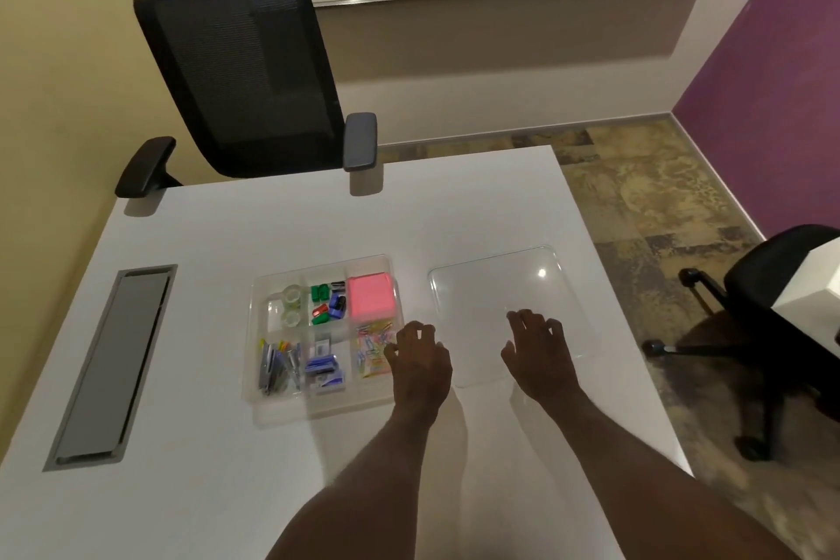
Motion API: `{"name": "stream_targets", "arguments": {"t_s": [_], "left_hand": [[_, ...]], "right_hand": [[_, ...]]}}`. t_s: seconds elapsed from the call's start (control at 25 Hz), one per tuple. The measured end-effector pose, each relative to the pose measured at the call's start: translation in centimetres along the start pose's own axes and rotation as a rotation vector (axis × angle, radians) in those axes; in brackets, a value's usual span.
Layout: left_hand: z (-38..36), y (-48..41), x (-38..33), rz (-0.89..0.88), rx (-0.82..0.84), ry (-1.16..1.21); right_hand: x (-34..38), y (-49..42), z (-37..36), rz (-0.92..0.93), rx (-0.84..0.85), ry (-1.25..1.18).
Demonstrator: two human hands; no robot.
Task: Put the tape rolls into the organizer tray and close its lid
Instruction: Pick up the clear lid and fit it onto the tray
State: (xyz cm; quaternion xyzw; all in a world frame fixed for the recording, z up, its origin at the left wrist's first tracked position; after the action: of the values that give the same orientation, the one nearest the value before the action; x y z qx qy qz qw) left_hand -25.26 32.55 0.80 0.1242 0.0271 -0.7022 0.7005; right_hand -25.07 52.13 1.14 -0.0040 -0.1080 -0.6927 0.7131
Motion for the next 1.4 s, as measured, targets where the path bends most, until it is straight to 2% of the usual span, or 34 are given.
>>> {"name": "stream_targets", "arguments": {"t_s": [0.16, 0.32, 0.56, 0.84, 1.0, 1.16, 1.24, 1.4], "left_hand": [[-2.9, -2.3, -2.4, 0.018, 0.204, 0.049], [-6.0, -3.3, -2.6, 0.105, 0.377, 0.048], [-7.8, -6.0, -1.4, 0.272, 0.421, 0.119], [-8.9, -8.0, -0.9, 0.416, 0.367, 0.251], [-9.4, -8.2, -0.8, 0.484, 0.267, 0.421], [-9.9, -7.7, 0.4, 0.639, 0.207, 0.571], [-9.2, -7.3, 0.5, 0.643, 0.159, 0.616], [-5.2, -6.4, -0.1, 0.571, -0.047, 0.706]], "right_hand": [[-5.0, -3.2, 0.2, -0.068, 0.034, -0.147], [-9.4, -5.7, -0.5, -0.23, 0.033, -0.318], [-14.2, -8.5, -1.7, -0.397, 0.061, -0.366], [-15.0, -9.9, -3.6, -0.476, 0.083, -0.383], [-14.8, -10.0, -4.1, -0.51, 0.065, -0.391], [-15.9, -9.1, -3.7, -0.62, -0.047, -0.488], [-16.2, -8.7, -3.2, -0.625, -0.112, -0.544], [-16.4, -7.9, -0.6, -0.594, -0.288, -0.709]]}}
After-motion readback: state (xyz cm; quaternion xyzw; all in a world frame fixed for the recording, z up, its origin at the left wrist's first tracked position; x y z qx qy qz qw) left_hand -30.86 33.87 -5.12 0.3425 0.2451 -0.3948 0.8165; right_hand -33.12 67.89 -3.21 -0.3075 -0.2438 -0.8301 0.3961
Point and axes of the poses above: each hand's wrist, its own y-axis away from the middle knuckle, its own z-axis out of the back of the hand, x = y × z, the point moved 8 cm from there along -y, towards the middle knuckle, and after that the axes turned 11 degrees about -y, right-handed, at the moved point
